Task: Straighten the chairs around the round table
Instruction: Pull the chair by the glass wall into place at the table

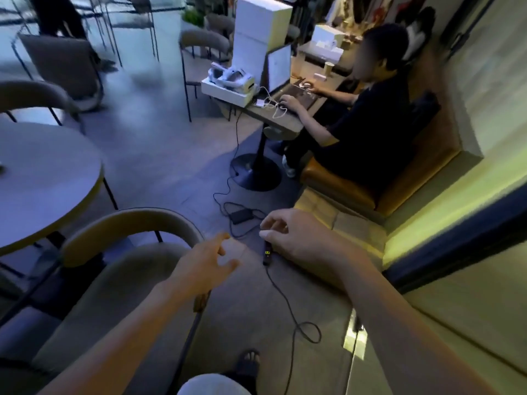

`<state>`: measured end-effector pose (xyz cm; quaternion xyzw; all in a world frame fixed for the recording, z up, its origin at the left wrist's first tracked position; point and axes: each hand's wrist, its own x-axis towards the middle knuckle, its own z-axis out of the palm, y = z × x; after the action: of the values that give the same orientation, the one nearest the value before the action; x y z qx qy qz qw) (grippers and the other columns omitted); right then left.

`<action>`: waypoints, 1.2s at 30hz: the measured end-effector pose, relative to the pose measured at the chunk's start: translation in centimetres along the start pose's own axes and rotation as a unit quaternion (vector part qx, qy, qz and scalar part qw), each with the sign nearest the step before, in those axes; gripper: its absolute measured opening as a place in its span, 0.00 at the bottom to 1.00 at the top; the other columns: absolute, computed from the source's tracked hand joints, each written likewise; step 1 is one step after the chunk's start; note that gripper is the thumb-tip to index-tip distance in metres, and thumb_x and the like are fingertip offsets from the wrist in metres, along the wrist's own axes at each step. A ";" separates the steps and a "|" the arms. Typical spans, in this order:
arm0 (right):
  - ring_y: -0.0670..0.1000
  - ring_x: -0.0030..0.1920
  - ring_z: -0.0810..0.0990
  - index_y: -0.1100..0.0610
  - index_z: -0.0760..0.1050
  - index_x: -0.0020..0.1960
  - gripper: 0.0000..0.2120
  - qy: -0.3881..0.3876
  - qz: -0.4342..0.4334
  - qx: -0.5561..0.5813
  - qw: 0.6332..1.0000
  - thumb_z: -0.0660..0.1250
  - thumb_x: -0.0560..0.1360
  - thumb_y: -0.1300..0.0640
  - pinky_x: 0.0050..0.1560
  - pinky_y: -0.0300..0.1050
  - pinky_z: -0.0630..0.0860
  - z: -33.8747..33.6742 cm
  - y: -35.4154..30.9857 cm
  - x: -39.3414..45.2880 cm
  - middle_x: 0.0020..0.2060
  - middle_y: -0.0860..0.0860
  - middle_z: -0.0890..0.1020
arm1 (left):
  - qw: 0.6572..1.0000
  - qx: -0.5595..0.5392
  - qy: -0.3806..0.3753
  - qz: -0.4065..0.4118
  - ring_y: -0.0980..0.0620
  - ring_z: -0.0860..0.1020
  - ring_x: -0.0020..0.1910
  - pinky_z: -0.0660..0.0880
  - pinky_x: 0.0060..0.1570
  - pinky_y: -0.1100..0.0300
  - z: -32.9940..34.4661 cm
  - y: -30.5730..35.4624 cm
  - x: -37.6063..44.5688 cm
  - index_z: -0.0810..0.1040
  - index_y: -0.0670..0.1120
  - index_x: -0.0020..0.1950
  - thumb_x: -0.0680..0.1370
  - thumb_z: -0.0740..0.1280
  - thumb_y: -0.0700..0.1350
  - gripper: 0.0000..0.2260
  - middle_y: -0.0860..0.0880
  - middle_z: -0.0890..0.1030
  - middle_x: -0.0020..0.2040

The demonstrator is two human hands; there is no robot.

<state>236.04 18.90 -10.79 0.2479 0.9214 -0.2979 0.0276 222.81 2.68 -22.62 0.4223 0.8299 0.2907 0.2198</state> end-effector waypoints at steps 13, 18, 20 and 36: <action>0.44 0.48 0.78 0.54 0.80 0.58 0.12 -0.157 -0.189 -0.035 0.969 0.66 0.79 0.49 0.43 0.34 0.71 -5.9 2.7 19.9 0.46 0.47 0.81 | 0.975 -0.027 0.140 -0.169 0.53 0.78 0.52 0.76 0.55 0.52 -2.4 2.1 12.7 0.62 0.54 0.73 0.75 0.64 0.63 0.30 0.52 0.77 0.57; 0.49 0.49 0.79 0.54 0.79 0.58 0.13 -0.220 -0.292 -0.079 0.928 0.66 0.79 0.47 0.48 0.43 0.74 -4.9 0.5 27.9 0.50 0.51 0.83 | 0.933 -0.043 0.236 -0.266 0.53 0.78 0.50 0.76 0.54 0.52 -3.5 1.0 14.6 0.64 0.52 0.72 0.75 0.66 0.61 0.29 0.52 0.78 0.53; 0.49 0.49 0.80 0.52 0.79 0.58 0.13 -0.253 -0.328 -0.104 0.904 0.66 0.79 0.46 0.48 0.43 0.74 -4.1 -0.5 30.6 0.51 0.51 0.83 | 0.911 -0.041 0.276 -0.304 0.52 0.79 0.50 0.76 0.53 0.53 -3.7 0.7 14.9 0.66 0.50 0.71 0.75 0.66 0.60 0.28 0.51 0.79 0.52; 0.49 0.47 0.81 0.50 0.80 0.54 0.08 -0.387 -0.574 -0.223 0.686 0.65 0.79 0.51 0.50 0.48 0.80 1.5 -11.4 31.8 0.48 0.48 0.82 | 0.724 -0.129 0.455 -0.502 0.60 0.74 0.47 0.74 0.41 0.62 0.6 0.2 9.8 0.64 0.57 0.70 0.70 0.62 0.69 0.32 0.60 0.72 0.48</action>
<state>202.64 24.11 -12.20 -0.4804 0.8305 -0.1107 0.2592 217.96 11.05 -24.12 -0.2717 0.8754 0.3994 -0.0176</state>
